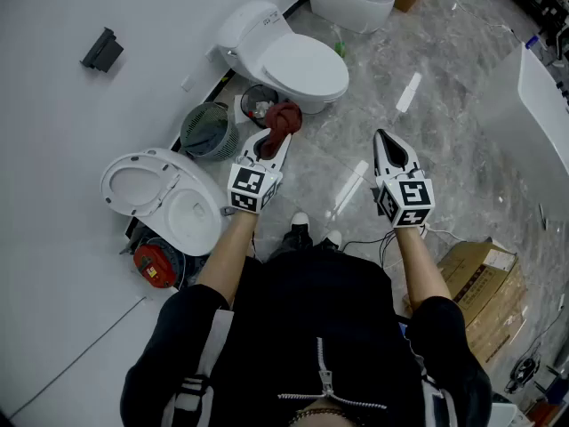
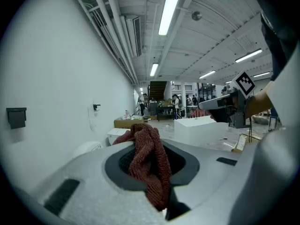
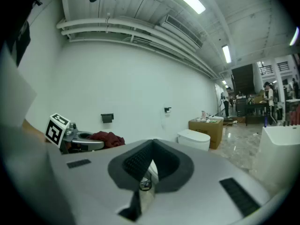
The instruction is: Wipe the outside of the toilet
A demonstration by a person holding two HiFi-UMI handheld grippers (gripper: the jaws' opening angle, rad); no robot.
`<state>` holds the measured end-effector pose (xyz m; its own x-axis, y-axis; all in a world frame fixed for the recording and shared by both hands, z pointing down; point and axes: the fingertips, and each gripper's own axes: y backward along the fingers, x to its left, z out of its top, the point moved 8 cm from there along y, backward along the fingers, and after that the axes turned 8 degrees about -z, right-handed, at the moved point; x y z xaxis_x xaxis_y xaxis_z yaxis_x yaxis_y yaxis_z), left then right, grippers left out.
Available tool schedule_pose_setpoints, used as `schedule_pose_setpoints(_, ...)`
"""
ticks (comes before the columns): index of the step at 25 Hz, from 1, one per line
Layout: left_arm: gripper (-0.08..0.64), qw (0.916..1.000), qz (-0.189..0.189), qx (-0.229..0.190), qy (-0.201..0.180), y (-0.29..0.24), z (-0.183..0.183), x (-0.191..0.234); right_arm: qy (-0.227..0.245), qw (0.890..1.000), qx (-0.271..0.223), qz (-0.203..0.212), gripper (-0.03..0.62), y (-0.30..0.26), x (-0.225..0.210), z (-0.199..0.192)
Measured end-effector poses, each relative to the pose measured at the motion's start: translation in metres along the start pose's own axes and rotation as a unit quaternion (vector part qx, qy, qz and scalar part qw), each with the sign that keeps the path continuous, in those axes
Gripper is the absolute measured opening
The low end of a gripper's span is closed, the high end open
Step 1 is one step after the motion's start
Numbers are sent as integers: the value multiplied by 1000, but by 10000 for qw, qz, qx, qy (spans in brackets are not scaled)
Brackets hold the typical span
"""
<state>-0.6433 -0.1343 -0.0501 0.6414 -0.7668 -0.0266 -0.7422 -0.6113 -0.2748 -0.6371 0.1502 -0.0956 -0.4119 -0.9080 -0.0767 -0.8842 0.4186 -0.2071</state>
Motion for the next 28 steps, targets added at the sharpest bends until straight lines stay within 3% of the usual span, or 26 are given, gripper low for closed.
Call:
schedule_pose_setpoints(8, 74, 9998, 148, 86, 77, 11, -8, -4, -67, 9999, -88, -20, 3, 7, 0, -3)
schedule_pose_setpoints(18, 74, 9988, 429, 175, 134, 19, -14, -10, -58, 9993, 4, 357, 3, 10, -5, -12)
schedule_pose_setpoints(28, 74, 9962, 759, 198, 371, 2, -27, 23, -79, 9982, 117, 585, 3, -38, -9, -13)
